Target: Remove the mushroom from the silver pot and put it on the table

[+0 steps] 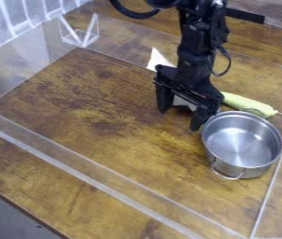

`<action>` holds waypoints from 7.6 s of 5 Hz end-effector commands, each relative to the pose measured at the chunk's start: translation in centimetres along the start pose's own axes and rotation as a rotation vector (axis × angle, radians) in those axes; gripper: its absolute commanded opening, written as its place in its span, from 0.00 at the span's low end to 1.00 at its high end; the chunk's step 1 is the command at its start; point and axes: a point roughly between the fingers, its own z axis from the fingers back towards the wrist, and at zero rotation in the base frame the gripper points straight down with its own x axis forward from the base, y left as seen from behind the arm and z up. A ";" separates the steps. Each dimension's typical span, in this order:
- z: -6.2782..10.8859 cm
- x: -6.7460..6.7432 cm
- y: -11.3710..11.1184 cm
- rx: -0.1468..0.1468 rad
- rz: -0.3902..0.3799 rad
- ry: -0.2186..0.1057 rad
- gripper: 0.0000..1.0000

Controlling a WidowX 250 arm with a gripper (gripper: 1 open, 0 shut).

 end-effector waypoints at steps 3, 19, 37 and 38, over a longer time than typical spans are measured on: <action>11.0 0.3 2.1 0.072 -0.091 -0.183 1.00; 12.5 -6.4 -2.9 0.071 -0.052 -0.082 1.00; 5.2 -1.6 5.5 0.090 -0.047 0.003 1.00; 6.2 -1.1 5.9 0.093 -0.044 -0.012 1.00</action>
